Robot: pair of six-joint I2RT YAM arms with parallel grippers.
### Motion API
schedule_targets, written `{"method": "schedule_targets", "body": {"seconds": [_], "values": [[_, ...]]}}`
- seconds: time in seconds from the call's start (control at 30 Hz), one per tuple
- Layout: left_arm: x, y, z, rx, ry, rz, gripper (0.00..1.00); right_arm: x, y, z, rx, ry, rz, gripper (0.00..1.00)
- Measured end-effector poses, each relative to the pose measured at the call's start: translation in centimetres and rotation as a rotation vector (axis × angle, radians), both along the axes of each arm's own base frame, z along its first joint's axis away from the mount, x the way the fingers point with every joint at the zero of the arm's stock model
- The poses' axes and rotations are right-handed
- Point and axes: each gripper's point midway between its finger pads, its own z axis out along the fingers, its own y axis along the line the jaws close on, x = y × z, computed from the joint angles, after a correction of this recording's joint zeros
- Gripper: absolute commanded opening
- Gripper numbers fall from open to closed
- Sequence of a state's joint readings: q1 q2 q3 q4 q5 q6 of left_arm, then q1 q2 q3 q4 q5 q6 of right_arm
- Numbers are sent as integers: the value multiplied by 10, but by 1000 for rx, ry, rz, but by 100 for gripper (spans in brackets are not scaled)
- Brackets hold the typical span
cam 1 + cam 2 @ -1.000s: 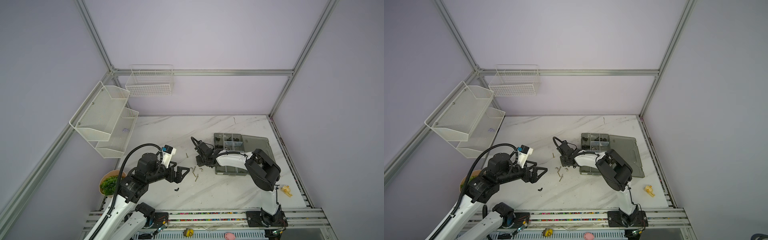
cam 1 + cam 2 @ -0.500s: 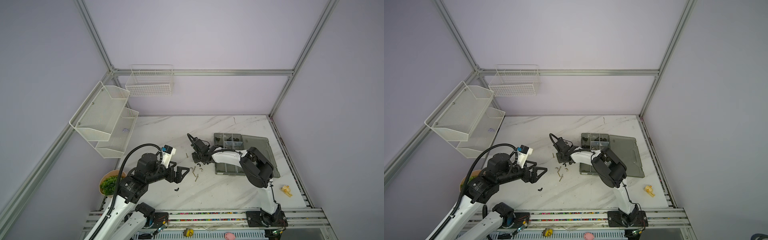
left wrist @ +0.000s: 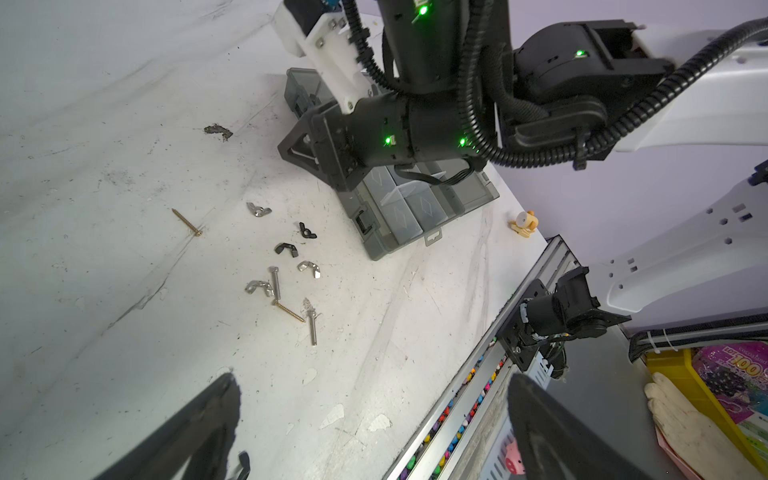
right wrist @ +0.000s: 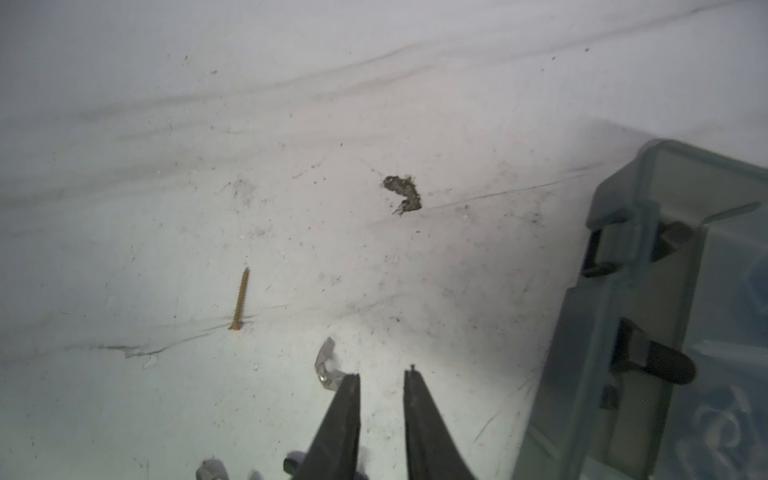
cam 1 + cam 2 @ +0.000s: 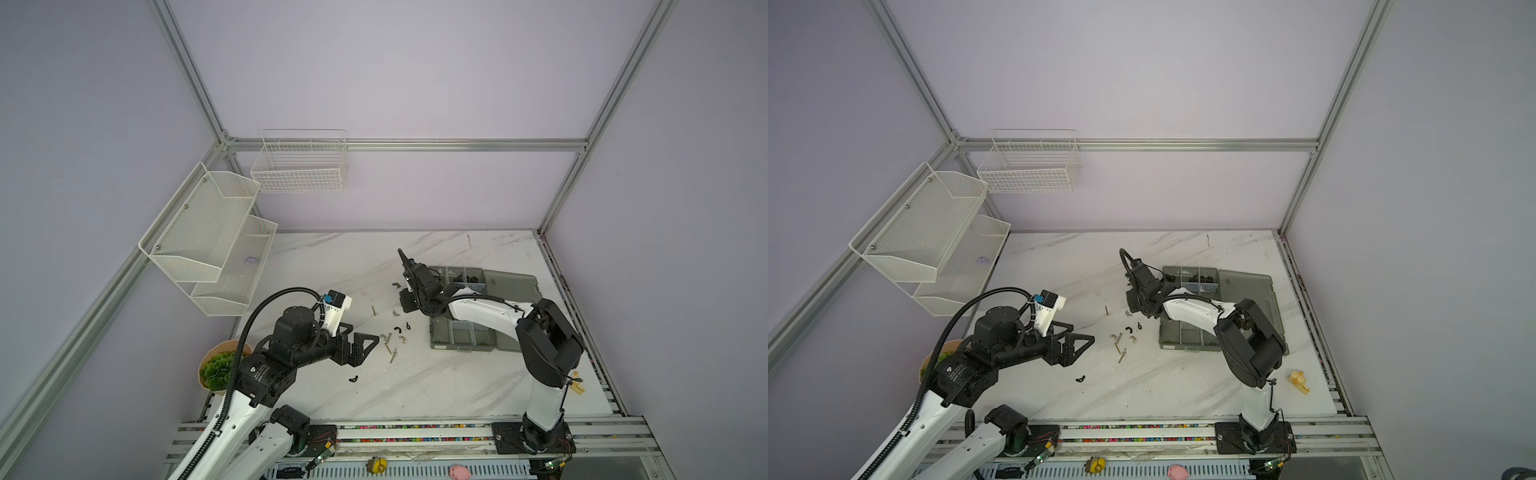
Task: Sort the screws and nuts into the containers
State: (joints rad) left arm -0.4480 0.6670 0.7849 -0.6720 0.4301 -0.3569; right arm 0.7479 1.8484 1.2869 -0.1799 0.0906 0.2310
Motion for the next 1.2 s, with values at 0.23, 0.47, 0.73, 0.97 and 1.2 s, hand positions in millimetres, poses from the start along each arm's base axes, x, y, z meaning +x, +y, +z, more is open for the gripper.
{"method": "schedule_targets", "body": {"seconds": [0.23, 0.47, 0.73, 0.97, 1.2], "values": [[0, 0, 0, 1, 0, 0, 100, -13, 19, -29, 1, 56, 83, 32], [0, 0, 0, 1, 0, 0, 100, -31, 33, -70, -31, 134, 152, 33], [1, 1, 0, 5, -1, 7, 100, -28, 37, -76, -31, 123, 161, 32], [1, 1, -1, 5, 0, 7, 100, -22, 41, -77, -40, 101, 167, 27], [2, 1, -1, 8, 0, 10, 100, -18, 50, -78, -45, 89, 183, 12]]}}
